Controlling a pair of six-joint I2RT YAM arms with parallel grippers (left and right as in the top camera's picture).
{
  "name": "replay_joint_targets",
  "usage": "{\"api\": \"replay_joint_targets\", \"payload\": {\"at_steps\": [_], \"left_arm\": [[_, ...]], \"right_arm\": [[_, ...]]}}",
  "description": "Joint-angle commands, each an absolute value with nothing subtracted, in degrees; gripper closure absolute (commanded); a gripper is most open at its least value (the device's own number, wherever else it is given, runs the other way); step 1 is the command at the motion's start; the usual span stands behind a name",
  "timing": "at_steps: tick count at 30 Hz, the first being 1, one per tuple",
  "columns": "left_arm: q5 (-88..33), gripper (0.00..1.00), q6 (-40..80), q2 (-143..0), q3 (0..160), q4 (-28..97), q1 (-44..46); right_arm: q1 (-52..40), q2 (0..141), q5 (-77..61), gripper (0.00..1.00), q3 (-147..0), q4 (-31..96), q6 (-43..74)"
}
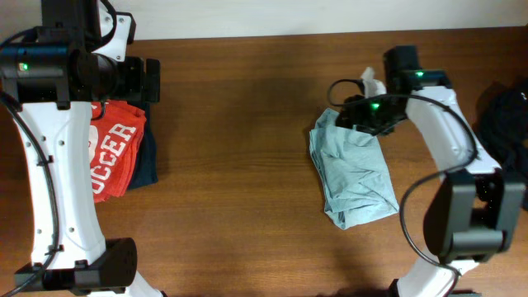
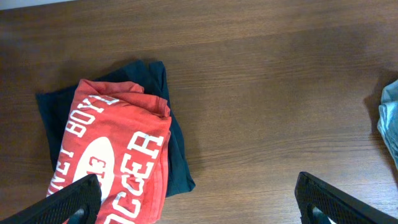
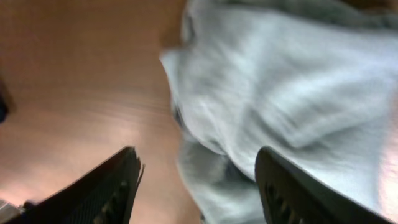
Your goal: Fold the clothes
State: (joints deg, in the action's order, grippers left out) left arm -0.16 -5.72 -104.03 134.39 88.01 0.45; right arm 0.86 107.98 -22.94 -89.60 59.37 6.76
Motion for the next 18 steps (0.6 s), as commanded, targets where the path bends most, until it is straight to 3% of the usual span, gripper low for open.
{"api": "replay_joint_targets", "payload": {"at_steps": [1,10,18], "left_arm": [[-0.2,0.01,-5.2,-102.6,135.0,87.7,0.2],[-0.2,0.01,-5.2,-102.6,135.0,87.7,0.2],[-0.2,0.01,-5.2,-102.6,135.0,87.6,0.2]], "right_arm": [[1.1,99.9,-16.1,0.36,-91.5,63.3,4.7],[1.0,84.7,-8.3,0.32,-90.7,75.3,8.7],[-2.9,82.8,-9.5,0.29,-77.6,73.2,15.4]]}}
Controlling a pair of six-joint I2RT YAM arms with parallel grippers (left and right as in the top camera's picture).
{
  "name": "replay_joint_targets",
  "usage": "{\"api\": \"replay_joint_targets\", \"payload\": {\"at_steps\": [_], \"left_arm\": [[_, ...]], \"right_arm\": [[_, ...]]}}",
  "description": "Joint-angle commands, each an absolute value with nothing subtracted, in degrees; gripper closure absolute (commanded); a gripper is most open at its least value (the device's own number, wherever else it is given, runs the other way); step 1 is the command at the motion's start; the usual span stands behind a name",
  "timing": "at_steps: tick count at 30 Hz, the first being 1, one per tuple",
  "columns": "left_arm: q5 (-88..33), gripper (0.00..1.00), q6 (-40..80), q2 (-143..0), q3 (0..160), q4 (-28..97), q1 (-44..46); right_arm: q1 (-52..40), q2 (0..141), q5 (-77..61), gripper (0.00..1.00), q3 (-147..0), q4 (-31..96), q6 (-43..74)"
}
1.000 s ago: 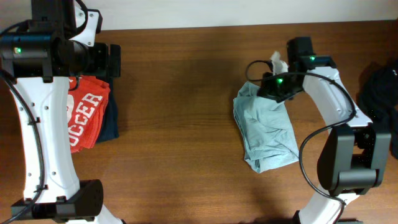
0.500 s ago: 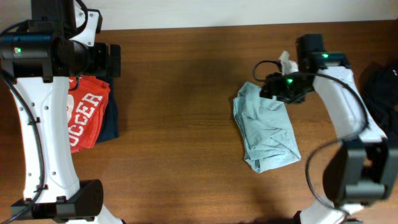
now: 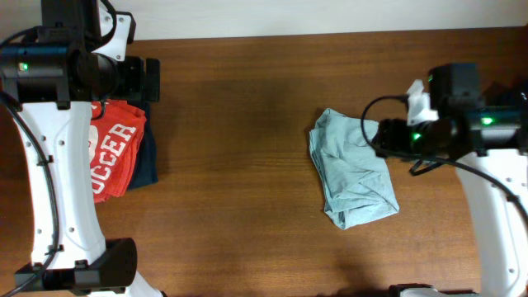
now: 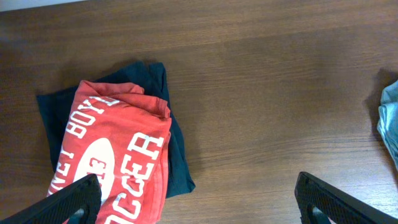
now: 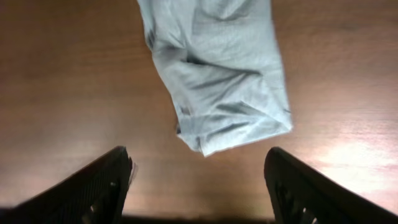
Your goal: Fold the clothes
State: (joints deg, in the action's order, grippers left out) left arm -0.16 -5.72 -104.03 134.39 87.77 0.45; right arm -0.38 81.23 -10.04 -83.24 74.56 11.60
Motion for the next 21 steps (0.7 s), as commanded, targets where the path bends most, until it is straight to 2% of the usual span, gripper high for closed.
{"api": "replay_joint_targets", "payload": {"at_steps": [1,7,21], "left_arm": [[-0.2,0.01,-5.2,-102.6,135.0,87.5,0.2],[-0.2,0.01,-5.2,-102.6,135.0,87.5,0.2],[-0.6,0.01,-5.2,-102.6,135.0,87.4,0.2]], "right_arm": [[-4.2,83.1,-9.8,0.29,-74.2,70.8,15.6],[-7.1,83.9,-9.8,0.33,-61.3,58.7,17.5],[-7.1,84.0,-10.9,0.33,-51.5,44.8,23.3]]}}
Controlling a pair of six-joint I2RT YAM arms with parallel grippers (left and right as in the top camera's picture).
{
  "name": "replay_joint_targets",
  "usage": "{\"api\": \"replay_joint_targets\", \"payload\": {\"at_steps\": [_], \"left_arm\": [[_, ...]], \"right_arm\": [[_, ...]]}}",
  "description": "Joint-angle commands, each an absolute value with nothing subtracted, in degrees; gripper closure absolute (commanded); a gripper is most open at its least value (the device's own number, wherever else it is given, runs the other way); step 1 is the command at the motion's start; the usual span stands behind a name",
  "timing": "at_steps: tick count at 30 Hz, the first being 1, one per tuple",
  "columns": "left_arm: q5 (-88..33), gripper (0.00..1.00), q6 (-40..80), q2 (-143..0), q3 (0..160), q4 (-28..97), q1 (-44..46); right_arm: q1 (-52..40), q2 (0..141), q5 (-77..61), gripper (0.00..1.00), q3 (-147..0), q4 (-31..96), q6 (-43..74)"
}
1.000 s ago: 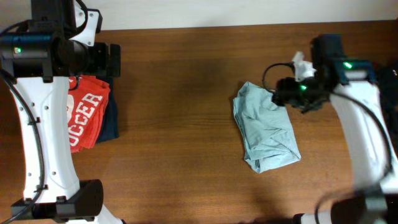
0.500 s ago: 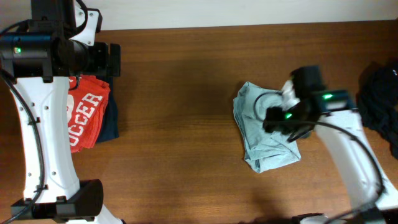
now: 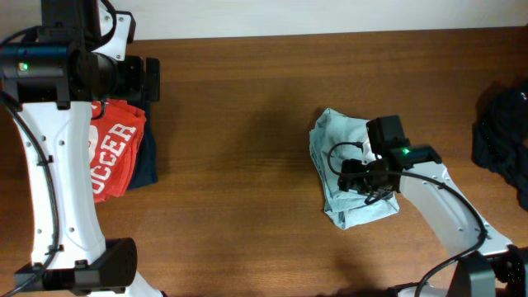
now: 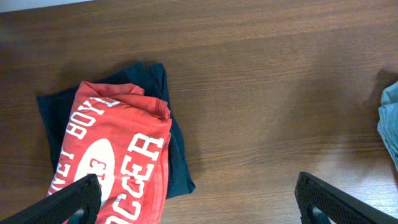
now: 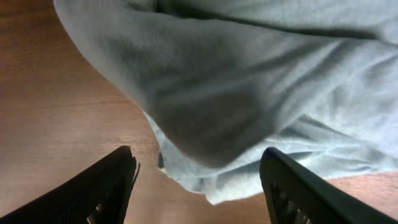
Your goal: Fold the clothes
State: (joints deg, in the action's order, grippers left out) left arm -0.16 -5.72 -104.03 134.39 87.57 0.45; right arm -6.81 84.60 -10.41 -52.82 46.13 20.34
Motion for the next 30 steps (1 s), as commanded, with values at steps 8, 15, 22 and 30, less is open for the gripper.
{"api": "replay_joint_targets", "payload": {"at_steps": [8,15,22,30], "left_arm": [[-0.7,0.01,-5.2,-102.6,135.0,87.4,0.2],[-0.7,0.01,-5.2,-102.6,135.0,87.5,0.2],[-0.6,0.01,-5.2,-102.6,135.0,87.2,0.2],[-0.7,0.01,-5.2,-102.6,135.0,87.0,0.2]], "right_arm": [[-7.1,84.0,-15.2,0.50,-49.3,39.2,26.7],[-7.1,84.0,-15.1,0.87,-49.4,39.9,28.0],[-7.1,81.8,-14.3,0.96,-51.7,46.8,26.7],[-7.1,77.9,-13.0,0.96,-55.4,52.4,21.2]]}}
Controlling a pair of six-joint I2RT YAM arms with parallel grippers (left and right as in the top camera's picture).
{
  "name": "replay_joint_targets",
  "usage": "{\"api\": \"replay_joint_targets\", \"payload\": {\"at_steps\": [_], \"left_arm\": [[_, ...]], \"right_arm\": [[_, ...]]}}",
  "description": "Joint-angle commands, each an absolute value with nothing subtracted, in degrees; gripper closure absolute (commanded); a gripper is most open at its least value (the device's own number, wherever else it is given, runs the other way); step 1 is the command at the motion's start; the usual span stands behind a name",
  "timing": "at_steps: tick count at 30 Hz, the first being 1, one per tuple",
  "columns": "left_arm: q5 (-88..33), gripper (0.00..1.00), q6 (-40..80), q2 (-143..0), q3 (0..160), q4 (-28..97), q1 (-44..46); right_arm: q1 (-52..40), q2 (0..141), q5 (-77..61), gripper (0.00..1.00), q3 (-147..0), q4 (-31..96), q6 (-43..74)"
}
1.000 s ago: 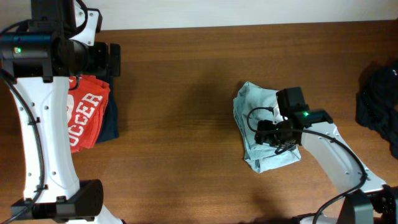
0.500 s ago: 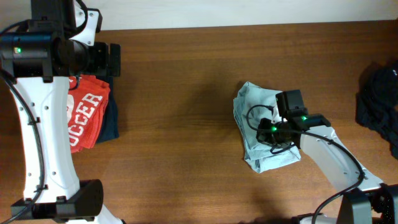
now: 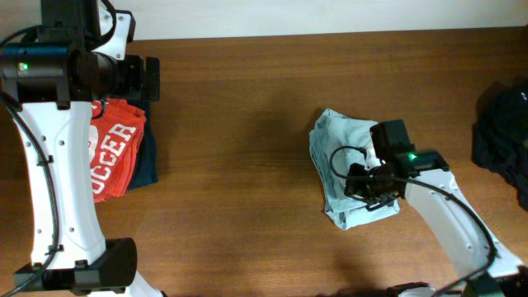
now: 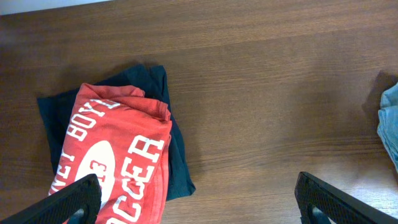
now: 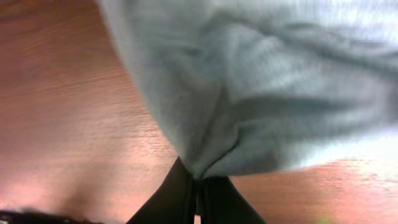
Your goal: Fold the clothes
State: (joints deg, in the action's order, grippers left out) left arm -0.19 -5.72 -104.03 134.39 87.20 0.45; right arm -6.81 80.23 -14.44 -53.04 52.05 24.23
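Note:
A crumpled light blue garment (image 3: 346, 173) lies right of the table's middle. My right gripper (image 3: 373, 192) sits at its near right edge, shut on a fold of that cloth (image 5: 249, 93), which bunches up between the black fingers (image 5: 186, 193). At the far left, a folded red shirt (image 3: 111, 161) with white letters rests on a folded dark navy garment (image 3: 147, 161). My left gripper (image 4: 196, 199) hangs high above that pile (image 4: 112, 155), open, with nothing between its fingers.
A dark heap of clothes (image 3: 499, 132) lies at the table's right edge. Bare brown wood (image 3: 239, 148) stretches between the red pile and the blue garment. A pale wall strip runs along the table's far edge.
My right gripper was open over the blue garment's near part; now it is shut on a fold at its near right edge. The left arm has not moved.
My right gripper was first at the blue garment's far corner, open. Then it stood open off the garment's right side. Then it was open low over the cloth, and now it pinches the near right edge. The left arm stayed over the red pile.

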Motion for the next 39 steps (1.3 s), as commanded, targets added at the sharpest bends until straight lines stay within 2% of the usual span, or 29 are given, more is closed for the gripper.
{"api": "replay_joint_targets", "payload": {"at_steps": [1,7,18,19,21,31,33,34,35,38,39], "left_arm": [[-0.7,0.01,-5.2,-102.6,135.0,87.0,0.2],[-0.7,0.01,-5.2,-102.6,135.0,87.0,0.2],[-0.7,0.01,-5.2,-102.6,135.0,87.0,0.2],[-0.7,0.01,-5.2,-102.6,135.0,87.0,0.2],[-0.7,0.01,-5.2,-102.6,135.0,87.0,0.2],[-1.6,0.01,-5.2,-102.6,135.0,86.4,0.2],[-4.7,0.01,-5.2,-102.6,135.0,85.4,0.2],[-7.0,0.01,-5.3,-102.7,135.0,84.8,0.2],[-9.3,0.01,-5.9,-102.9,135.0,84.4,0.2],[-17.1,0.02,-13.3,-104.3,135.0,84.1,1.1],[-18.2,0.05,-14.6,-105.0,135.0,84.3,1.6]], "right_arm": [[-7.1,77.6,-12.8,0.96,-55.7,52.6,21.2],[-8.5,77.6,-12.9,0.95,-56.3,53.7,21.0],[-22.3,82.3,-10.3,0.95,-56.3,51.9,23.3],[-22.9,82.9,-9.6,0.91,-56.3,51.9,23.2],[-23.7,83.7,-9.6,0.73,-56.3,52.1,23.2],[-23.5,79.4,-8.0,0.72,-58.9,52.7,18.7],[-22.0,78.4,-4.9,0.76,-61.1,52.7,19.7],[-21.0,78.2,-3.5,0.89,-62.0,52.7,20.8],[-19.7,78.2,-2.0,0.96,-62.8,52.7,22.3],[-13.8,78.3,-0.9,0.96,-63.9,51.0,26.3],[-11.7,78.4,-1.2,0.94,-63.9,50.3,27.3]]}}
